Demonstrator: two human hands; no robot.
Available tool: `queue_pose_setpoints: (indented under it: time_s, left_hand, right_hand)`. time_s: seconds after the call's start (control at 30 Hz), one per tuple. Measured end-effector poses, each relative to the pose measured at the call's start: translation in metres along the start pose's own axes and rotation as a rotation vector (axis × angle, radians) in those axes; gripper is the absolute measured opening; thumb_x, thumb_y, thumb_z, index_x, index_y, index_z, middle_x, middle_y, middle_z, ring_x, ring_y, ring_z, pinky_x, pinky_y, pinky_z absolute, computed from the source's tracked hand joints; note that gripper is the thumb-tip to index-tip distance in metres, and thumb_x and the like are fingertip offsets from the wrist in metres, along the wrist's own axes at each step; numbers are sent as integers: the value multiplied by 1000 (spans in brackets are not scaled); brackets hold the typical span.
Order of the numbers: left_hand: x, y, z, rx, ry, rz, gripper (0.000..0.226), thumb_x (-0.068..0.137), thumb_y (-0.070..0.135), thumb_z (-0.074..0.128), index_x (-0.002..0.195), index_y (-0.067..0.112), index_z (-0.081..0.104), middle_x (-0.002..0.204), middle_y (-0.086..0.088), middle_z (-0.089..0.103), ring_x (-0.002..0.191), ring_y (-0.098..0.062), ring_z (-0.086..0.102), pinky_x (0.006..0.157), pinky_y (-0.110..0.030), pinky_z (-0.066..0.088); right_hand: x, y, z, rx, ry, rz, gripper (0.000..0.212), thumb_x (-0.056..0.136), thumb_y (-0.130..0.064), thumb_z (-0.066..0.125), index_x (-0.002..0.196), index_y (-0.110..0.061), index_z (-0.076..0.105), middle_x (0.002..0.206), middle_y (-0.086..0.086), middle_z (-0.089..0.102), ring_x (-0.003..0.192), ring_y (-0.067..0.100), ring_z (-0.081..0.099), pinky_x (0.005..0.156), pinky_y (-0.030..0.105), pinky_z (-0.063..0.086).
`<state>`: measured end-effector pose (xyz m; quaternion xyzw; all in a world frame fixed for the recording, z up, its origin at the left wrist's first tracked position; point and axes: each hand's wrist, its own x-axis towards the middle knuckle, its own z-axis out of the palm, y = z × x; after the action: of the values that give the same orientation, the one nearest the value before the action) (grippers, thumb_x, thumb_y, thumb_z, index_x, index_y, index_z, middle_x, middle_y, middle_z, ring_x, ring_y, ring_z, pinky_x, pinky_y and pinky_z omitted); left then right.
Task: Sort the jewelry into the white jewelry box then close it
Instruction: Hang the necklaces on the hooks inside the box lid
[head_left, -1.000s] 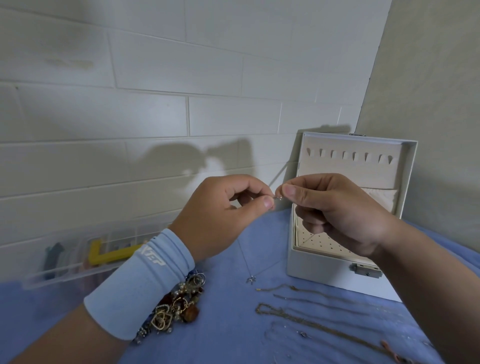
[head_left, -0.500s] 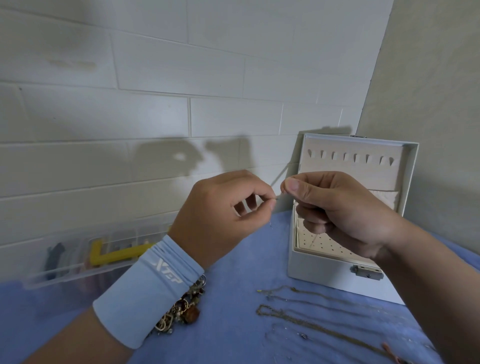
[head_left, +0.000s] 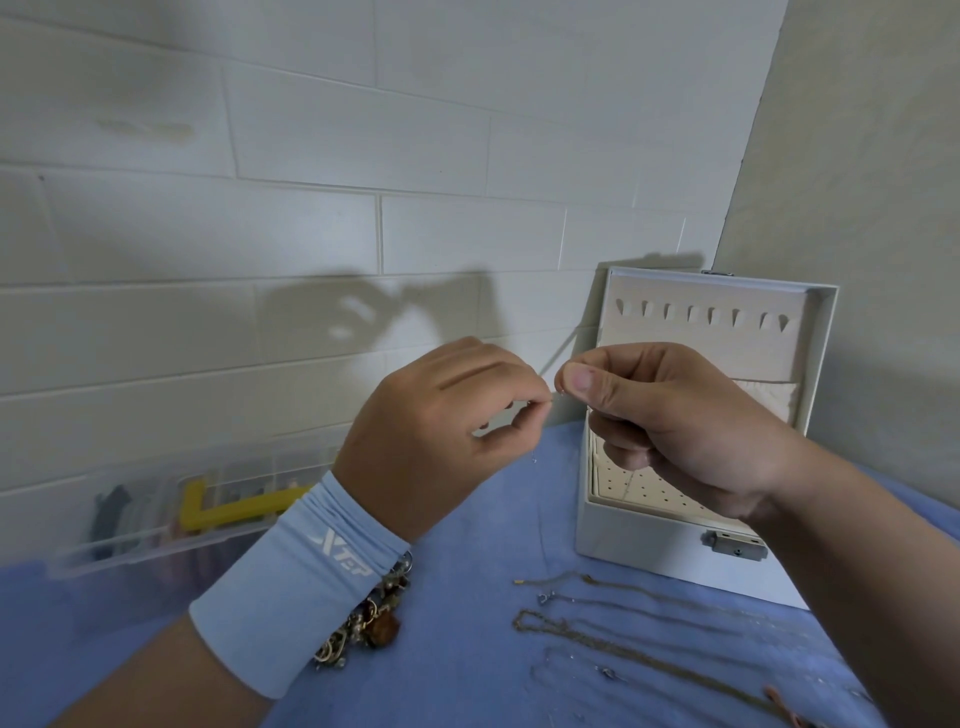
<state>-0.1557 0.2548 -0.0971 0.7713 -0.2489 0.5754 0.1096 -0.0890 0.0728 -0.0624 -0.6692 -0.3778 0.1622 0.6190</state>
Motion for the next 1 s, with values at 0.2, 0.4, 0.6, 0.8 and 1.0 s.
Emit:
queue_pose_setpoints:
  time_s: [0.2, 0.4, 0.6, 0.8, 1.0]
  left_hand:
    - [0, 0, 0, 14, 1, 12, 14, 87, -1, 68, 75, 4, 73, 77, -2, 70, 69, -17, 61, 66, -21, 49]
    - [0, 0, 0, 15, -5, 14, 13, 87, -1, 68, 75, 4, 72, 77, -3, 70, 69, -19, 62, 66, -22, 49]
    - [0, -1, 1, 16, 6, 10, 13, 87, 0, 69, 75, 4, 73, 77, -2, 71, 69, -18, 62, 67, -19, 48]
    - [0, -1, 1, 15, 5, 13, 13, 86, -1, 70, 75, 4, 73, 76, -3, 70, 67, -19, 62, 65, -22, 49]
    - [0, -2, 1, 21, -6, 22, 12, 85, -2, 71, 75, 4, 73, 76, -3, 70, 68, -18, 61, 67, -20, 48]
  right_hand:
    - [0, 1, 0, -8, 0, -2, 18, 74, -33, 69, 73, -17, 76, 50, -8, 36, 44, 9, 25, 44, 21, 27]
    - [0, 3, -1, -20, -10, -7, 19, 75, -35, 69, 76, -17, 78, 51, -6, 36, 45, 10, 26, 45, 21, 28]
    - [1, 4, -2, -52, -6, -18, 20, 76, -35, 69, 79, -18, 78, 50, -5, 37, 44, 11, 27, 46, 22, 29]
    - [2, 5, -4, -75, 6, -20, 23, 76, -34, 69, 83, -14, 77, 49, -7, 40, 43, 10, 28, 47, 23, 28]
    - [2, 5, -4, -104, 18, -18, 29, 75, -34, 69, 89, -9, 77, 48, -7, 40, 42, 9, 28, 46, 22, 29]
